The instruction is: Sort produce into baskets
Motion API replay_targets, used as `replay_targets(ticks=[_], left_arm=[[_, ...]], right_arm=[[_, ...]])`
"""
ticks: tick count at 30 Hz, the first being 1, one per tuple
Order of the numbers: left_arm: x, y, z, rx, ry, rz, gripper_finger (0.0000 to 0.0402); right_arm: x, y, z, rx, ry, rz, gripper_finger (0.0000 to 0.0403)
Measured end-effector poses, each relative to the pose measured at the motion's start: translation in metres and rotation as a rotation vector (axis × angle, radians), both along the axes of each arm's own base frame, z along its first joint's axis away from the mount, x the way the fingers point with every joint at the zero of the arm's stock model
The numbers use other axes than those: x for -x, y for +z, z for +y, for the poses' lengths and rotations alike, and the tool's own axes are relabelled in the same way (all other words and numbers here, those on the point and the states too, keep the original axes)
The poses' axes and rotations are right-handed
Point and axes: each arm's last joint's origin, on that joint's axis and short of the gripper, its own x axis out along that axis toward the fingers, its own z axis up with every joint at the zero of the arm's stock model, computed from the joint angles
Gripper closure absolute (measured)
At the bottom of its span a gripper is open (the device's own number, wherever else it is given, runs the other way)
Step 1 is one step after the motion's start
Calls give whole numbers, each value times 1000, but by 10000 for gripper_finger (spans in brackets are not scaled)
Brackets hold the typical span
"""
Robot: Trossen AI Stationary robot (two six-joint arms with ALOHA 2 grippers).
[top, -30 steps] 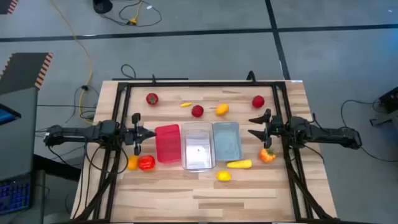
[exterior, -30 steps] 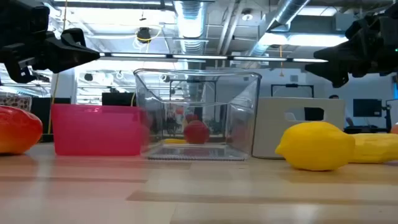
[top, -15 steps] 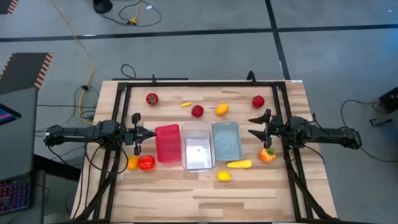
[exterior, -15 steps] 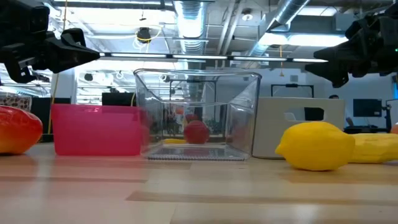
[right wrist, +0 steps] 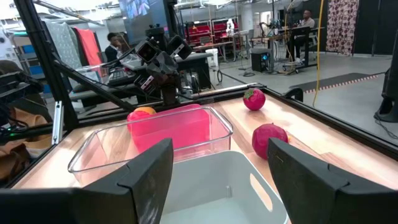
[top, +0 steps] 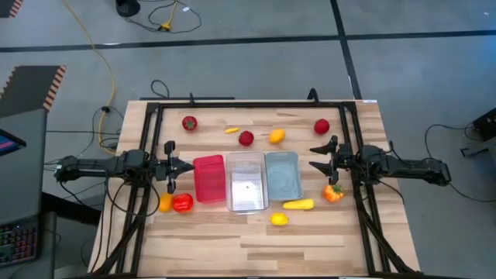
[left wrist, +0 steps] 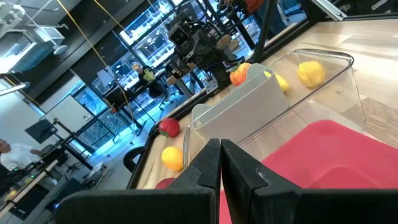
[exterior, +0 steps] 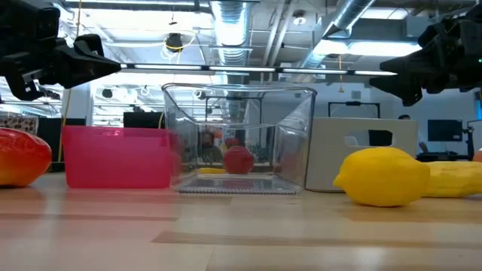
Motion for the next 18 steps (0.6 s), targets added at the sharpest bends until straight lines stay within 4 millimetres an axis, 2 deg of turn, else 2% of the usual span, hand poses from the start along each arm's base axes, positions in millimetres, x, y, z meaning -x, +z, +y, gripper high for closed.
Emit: replay_targets(ticks=[18], left_arm=[[0, 0, 0, -48, -2, 1, 401]], right_arm=[[0, 0, 0, 0, 0, 0, 117]])
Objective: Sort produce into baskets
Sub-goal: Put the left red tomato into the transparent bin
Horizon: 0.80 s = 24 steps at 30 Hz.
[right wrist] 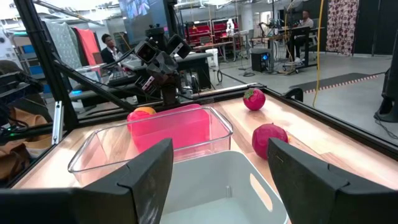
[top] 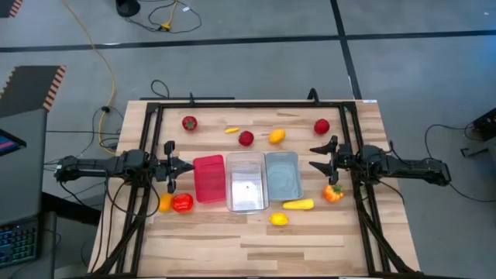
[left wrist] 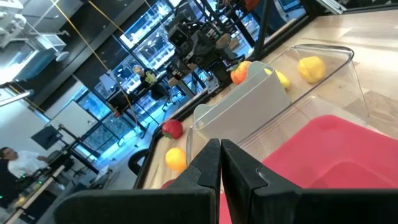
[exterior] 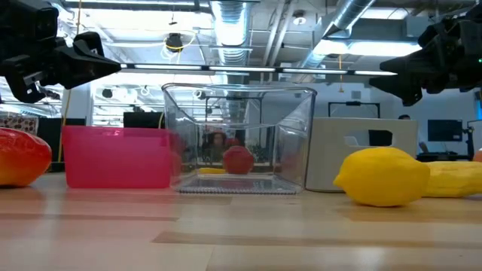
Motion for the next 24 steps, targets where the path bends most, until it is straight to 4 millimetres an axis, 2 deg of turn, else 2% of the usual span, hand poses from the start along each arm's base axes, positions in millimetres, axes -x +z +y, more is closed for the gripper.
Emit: replay_targets(ticks=[6, 15, 24], left_arm=[[0, 0, 0, 18, 0, -1, 401], [0, 0, 0, 463, 5, -7, 401], [0, 0, 0, 788, 16, -13, 401]], right_arm=[[0, 0, 0, 0, 0, 0, 117], [0, 0, 0, 0, 0, 0, 117], [0, 0, 0, 0, 0, 0, 117]])
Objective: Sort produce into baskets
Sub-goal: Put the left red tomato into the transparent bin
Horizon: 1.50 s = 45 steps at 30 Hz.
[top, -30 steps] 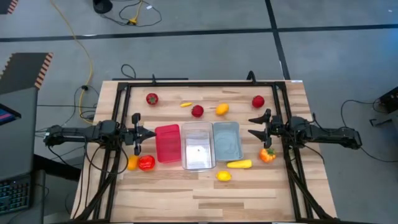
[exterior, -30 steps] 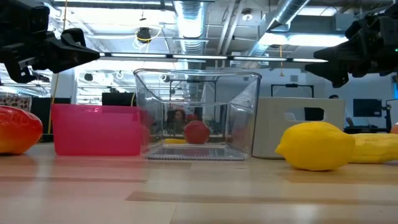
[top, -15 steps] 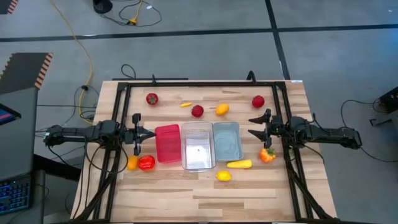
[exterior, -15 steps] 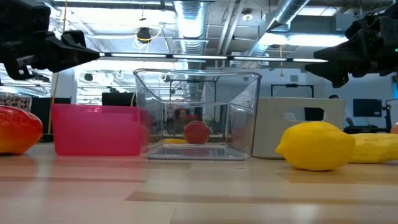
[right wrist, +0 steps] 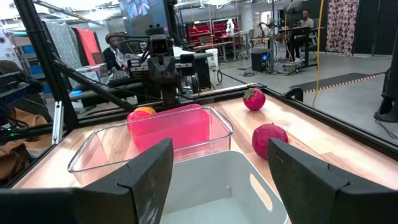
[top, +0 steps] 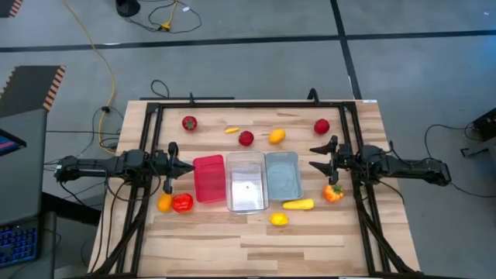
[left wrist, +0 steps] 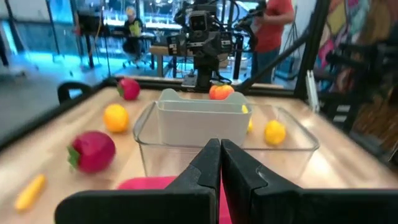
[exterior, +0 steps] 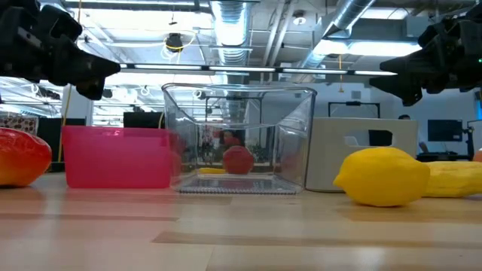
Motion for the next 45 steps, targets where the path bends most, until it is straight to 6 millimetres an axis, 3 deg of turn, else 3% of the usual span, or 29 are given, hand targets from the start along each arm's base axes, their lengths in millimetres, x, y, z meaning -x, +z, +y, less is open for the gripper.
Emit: replay_targets(ticks=[8, 16, 24, 36, 45], left_arm=[[0, 0, 0, 69, 18, -3, 401], [1, 3, 6, 122, 225, -47, 387], [2, 5, 10, 180, 354, -90, 311], [4, 17, 12, 340, 401, -199, 157], [7, 55, 15, 307, 503, -250, 122]], right_arm=[[0, 0, 0, 0, 0, 0, 117], [0, 0, 0, 0, 0, 0, 117], [0, 0, 0, 0, 0, 0, 117], [0, 0, 0, 0, 0, 0, 117], [0, 0, 0, 0, 0, 0, 117]])
